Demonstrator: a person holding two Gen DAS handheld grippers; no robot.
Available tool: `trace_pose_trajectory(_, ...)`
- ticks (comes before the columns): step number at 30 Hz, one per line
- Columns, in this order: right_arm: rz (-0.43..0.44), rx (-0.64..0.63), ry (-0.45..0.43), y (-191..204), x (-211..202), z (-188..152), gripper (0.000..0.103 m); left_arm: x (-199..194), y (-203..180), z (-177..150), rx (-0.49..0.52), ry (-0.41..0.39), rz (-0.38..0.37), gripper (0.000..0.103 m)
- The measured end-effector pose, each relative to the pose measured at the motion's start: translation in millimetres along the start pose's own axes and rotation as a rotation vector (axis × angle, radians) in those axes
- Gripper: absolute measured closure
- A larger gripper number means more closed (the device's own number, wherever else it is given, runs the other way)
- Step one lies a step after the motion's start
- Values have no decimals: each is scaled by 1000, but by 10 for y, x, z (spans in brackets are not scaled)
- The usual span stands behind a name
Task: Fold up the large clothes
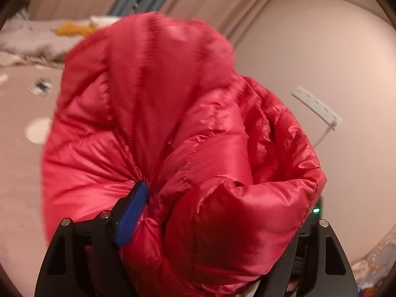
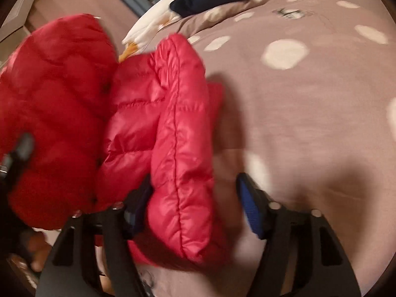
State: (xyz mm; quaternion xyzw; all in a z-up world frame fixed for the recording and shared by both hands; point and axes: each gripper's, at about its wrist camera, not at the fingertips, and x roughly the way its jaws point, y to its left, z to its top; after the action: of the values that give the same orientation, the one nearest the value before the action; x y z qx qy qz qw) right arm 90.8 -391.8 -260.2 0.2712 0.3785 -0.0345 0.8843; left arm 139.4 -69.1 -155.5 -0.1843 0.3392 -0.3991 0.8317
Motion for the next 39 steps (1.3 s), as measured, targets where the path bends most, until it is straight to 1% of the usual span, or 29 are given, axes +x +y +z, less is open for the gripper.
trace_pose_trajectory(1, -30, -11, -13, -2, -54, -16, 20, 88, 15, -22, -13, 21, -18, 27)
trace_pose_trajectory(2, -57, -26, -21, -3, -118, -31, 20, 142, 14, -40, -13, 34, -19, 27)
trace_pose_trajectory(5, -88, -37, -25, 9, -200, -64, 20, 278, -55, -105, 49, 66, 14, 27)
trace_pose_trajectory(8, -134, -66, -37, 71, -298, -137, 20, 396, -110, -235, 93, 67, 41, 27)
trace_pose_trajectory(11, -173, -82, -47, 73, -380, -133, 20, 384, -122, -257, 112, 70, 60, 27)
trace_pose_trajectory(14, -187, -79, -68, 31, -542, -202, 19, 408, -147, -252, 127, 64, 78, 27)
trace_pose_trajectory(16, -190, -62, -75, -23, -610, -222, 17, 419, -146, -257, 135, 60, 84, 27)
trace_pose_trajectory(18, -175, -27, -58, -103, -605, -262, 17, 428, -181, -247, 137, 59, 94, 27)
trace_pose_trajectory(20, -157, 1, -50, -132, -477, -200, 18, 445, -247, -232, 141, 57, 104, 27)
trace_pose_trajectory(21, -152, 7, -36, -137, -413, -209, 24, 471, -318, -229, 142, 57, 108, 27)
trace_pose_trajectory(22, -138, 11, -21, -133, -355, -224, 36, 465, -330, -225, 139, 58, 110, 27)
trace_pose_trajectory(24, -100, 6, -6, -90, -199, -249, 48, 455, -342, -205, 131, 61, 113, 27)
trace_pose_trajectory(26, -130, -30, -18, 13, -88, -254, 54, 468, -396, -172, 116, 71, 121, 27)
trace_pose_trajectory(27, -129, -60, -23, 94, -27, -240, 63, 498, -462, -139, 110, 80, 130, 27)
trace_pose_trajectory(28, -95, -68, -11, 149, 48, -215, 72, 481, -487, -120, 105, 84, 139, 27)
trace_pose_trajectory(30, -61, -52, 3, 184, 170, -157, 75, 435, -519, -79, 96, 76, 161, 27)
trace_pose_trajectory(32, -31, -39, -6, 201, 262, -97, 75, 394, -553, -35, 94, 67, 189, 27)
trace_pose_trajectory(35, 22, -27, -5, 199, 375, -23, 75, 365, -617, 37, 135, 51, 242, 27)
trace_pose_trajectory(37, 49, -15, -2, 205, 415, 0, 75, 355, -665, 53, 148, 34, 256, 27)
trace_pose_trajectory(39, 55, -14, 4, 200, 420, 9, 75, 416, -693, 57, 141, 31, 250, 27)
